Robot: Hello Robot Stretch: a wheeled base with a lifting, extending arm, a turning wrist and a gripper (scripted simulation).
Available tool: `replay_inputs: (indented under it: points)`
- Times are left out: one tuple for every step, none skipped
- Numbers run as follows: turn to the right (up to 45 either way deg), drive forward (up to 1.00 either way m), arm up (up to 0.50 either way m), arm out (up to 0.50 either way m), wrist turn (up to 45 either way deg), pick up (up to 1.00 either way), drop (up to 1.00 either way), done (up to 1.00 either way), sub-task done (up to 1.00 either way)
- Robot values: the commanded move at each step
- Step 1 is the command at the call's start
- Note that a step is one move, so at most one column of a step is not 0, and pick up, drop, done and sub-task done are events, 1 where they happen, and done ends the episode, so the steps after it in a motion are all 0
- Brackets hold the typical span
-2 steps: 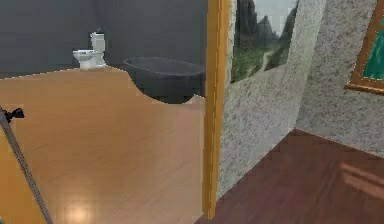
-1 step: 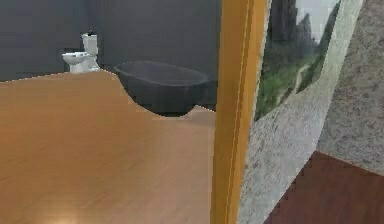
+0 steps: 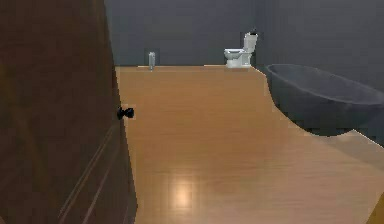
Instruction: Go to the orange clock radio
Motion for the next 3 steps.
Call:
replay_inputs:
  points:
    - [0.0,1.00,0.00,0.00,0.0,0.00,0.00,0.00,0.00]
    - [-21.0,0.00,0.00,0.00,0.0,0.00,0.00,0.00,0.00]
    - [0.0,0.65,0.00,0.00,0.0,0.00,0.00,0.00,0.00]
